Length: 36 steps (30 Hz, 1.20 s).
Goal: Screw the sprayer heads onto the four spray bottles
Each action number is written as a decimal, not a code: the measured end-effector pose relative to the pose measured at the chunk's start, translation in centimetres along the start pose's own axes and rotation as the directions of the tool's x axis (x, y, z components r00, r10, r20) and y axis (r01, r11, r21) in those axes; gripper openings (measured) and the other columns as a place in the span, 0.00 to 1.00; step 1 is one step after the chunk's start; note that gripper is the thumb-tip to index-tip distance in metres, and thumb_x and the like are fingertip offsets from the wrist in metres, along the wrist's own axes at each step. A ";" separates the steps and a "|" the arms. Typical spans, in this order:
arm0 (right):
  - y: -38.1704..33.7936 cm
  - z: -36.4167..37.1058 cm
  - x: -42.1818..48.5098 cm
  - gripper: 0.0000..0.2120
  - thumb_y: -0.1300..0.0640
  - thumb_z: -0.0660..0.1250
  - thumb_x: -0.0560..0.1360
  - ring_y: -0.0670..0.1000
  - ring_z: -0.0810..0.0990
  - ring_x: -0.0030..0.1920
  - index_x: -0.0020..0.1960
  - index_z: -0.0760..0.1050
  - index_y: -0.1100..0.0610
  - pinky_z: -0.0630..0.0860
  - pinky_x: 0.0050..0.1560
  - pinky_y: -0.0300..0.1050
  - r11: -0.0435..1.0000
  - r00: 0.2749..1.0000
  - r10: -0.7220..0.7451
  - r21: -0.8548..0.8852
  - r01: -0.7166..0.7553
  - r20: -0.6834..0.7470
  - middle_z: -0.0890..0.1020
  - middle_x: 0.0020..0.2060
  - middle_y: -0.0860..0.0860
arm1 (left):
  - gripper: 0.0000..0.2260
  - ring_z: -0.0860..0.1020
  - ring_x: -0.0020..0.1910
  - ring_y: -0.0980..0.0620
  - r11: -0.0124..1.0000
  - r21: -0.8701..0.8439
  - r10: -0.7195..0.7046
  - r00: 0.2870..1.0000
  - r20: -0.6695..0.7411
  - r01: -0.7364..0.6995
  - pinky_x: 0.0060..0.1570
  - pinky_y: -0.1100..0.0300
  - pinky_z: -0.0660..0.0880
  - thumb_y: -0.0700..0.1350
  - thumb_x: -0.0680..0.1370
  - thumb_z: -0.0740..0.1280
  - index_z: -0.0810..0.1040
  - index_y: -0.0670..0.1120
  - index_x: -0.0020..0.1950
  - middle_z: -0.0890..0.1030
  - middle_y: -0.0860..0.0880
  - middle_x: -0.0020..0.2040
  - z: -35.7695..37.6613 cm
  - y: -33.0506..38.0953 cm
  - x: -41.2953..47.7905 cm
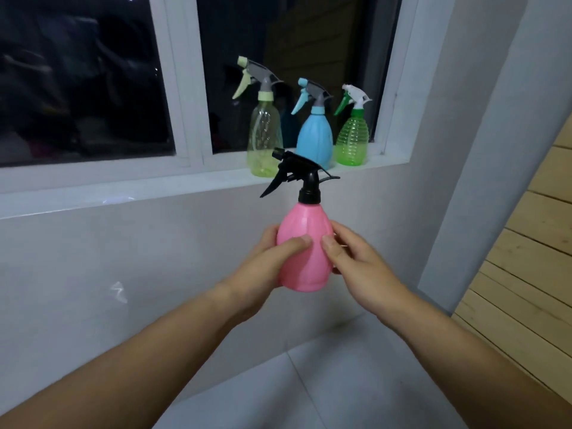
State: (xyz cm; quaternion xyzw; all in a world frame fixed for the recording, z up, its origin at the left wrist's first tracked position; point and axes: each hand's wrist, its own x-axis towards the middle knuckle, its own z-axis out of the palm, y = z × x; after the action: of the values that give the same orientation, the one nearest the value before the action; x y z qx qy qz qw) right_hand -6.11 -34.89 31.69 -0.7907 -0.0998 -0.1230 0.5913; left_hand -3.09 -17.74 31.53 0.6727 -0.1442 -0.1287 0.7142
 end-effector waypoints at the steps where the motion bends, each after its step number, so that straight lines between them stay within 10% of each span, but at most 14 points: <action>1: -1.1 0.5 0.9 0.18 0.39 0.63 0.76 0.44 0.82 0.51 0.66 0.72 0.39 0.79 0.53 0.39 1.000 1.000 -0.020 0.007 0.020 0.004 0.79 0.58 0.52 | 0.32 0.82 0.61 0.46 0.999 0.014 0.030 0.999 -0.010 -0.030 0.56 0.46 0.83 0.54 0.72 0.72 0.68 0.50 0.74 0.79 0.48 0.67 -0.8 1.2 -0.1; 6: -6.2 2.9 5.9 0.16 0.48 0.62 0.80 0.45 0.81 0.52 0.67 0.68 0.49 0.74 0.42 0.32 0.997 0.999 -0.037 0.063 0.039 -0.030 0.82 0.54 0.50 | 0.31 0.80 0.62 0.45 0.969 0.202 0.166 0.980 -0.110 -0.142 0.57 0.51 0.82 0.52 0.77 0.74 0.67 0.49 0.77 0.77 0.47 0.68 -5.6 7.4 1.1; 11: -9.9 6.7 11.2 0.20 0.50 0.63 0.79 0.50 0.79 0.58 0.70 0.68 0.50 0.79 0.54 0.45 0.994 0.994 -0.109 0.023 0.110 -0.032 0.79 0.61 0.53 | 0.30 0.82 0.60 0.48 0.917 0.357 0.271 0.936 -0.223 -0.180 0.57 0.55 0.80 0.54 0.75 0.76 0.73 0.48 0.74 0.81 0.47 0.64 -10.8 11.6 3.5; 15: -10.9 8.7 14.1 0.23 0.50 0.60 0.81 0.51 0.74 0.65 0.75 0.63 0.47 0.74 0.65 0.51 0.993 0.992 -0.115 -0.035 0.117 0.044 0.73 0.69 0.50 | 0.33 0.82 0.60 0.45 0.922 0.366 0.239 0.932 -0.272 -0.129 0.60 0.52 0.78 0.54 0.72 0.79 0.72 0.48 0.74 0.82 0.44 0.63 -14.2 12.0 5.8; 19: -10.7 10.4 15.9 0.24 0.51 0.59 0.81 0.50 0.73 0.66 0.76 0.62 0.46 0.73 0.64 0.45 0.986 0.984 -0.137 -0.077 0.146 0.114 0.72 0.70 0.48 | 0.45 0.83 0.60 0.42 0.941 0.319 0.218 0.925 -0.310 -0.115 0.66 0.41 0.77 0.62 0.59 0.81 0.74 0.50 0.73 0.83 0.44 0.62 -16.6 11.1 7.9; 28: -8.5 12.1 18.7 0.23 0.53 0.60 0.81 0.49 0.76 0.61 0.75 0.63 0.51 0.73 0.60 0.42 0.993 0.990 -0.094 -0.065 0.102 0.109 0.76 0.64 0.49 | 0.36 0.84 0.59 0.41 0.950 0.288 0.207 0.931 -0.301 -0.118 0.65 0.42 0.79 0.54 0.67 0.81 0.75 0.48 0.73 0.84 0.43 0.62 -18.8 10.2 10.3; 36: -7.6 12.1 19.0 0.24 0.54 0.59 0.81 0.46 0.75 0.59 0.76 0.62 0.49 0.71 0.53 0.35 0.989 0.987 -0.103 -0.092 0.114 0.121 0.76 0.65 0.48 | 0.52 0.85 0.59 0.42 0.962 0.260 0.160 0.946 -0.283 -0.085 0.61 0.43 0.81 0.66 0.56 0.82 0.71 0.52 0.77 0.83 0.45 0.65 -19.6 9.6 11.1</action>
State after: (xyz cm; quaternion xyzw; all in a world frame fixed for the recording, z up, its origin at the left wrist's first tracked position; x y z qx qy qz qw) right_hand 10.60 -20.86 41.31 -0.8182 -0.1707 -0.1137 0.5371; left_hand 14.54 -3.29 40.39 0.7570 -0.0902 0.0389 0.6460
